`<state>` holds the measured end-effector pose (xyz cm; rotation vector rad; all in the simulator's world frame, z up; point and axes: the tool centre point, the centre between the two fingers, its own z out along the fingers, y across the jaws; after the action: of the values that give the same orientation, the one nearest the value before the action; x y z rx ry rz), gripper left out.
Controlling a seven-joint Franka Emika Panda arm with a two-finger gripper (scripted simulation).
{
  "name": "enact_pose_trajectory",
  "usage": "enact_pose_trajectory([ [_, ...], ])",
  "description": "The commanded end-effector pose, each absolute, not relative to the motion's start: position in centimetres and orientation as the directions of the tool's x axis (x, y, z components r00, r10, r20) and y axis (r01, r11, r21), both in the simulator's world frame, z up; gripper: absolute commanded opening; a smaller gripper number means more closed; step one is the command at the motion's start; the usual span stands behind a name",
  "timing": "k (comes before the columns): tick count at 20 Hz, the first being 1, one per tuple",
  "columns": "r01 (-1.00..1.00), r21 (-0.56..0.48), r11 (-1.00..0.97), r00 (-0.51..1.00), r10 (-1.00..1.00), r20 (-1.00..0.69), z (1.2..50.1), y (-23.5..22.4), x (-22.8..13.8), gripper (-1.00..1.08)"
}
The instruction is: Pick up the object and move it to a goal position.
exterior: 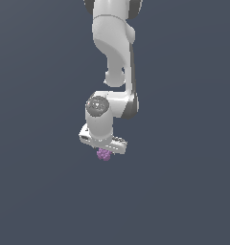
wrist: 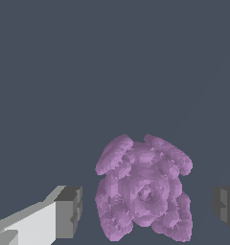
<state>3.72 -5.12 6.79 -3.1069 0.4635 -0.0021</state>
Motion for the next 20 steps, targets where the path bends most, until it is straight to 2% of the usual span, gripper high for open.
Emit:
enact_pose_trajectory([
  [1, -0.293, 0.0, -0.956, 0.956, -0.293, 0.0, 5.3, -5.1, 3.6, 1.0],
  [8, -0.294, 0.0, -0.956, 0.956, -0.294, 0.0, 4.0, -5.2, 3.8, 1.0],
  [9, -0.294, 0.0, -0.956, 0.956, -0.294, 0.0, 4.0, -5.2, 3.8, -1.0],
  [20, -0.294, 0.0, -0.956, 0.956, -0.294, 0.0, 4.0, -5.1, 3.8, -1.0],
])
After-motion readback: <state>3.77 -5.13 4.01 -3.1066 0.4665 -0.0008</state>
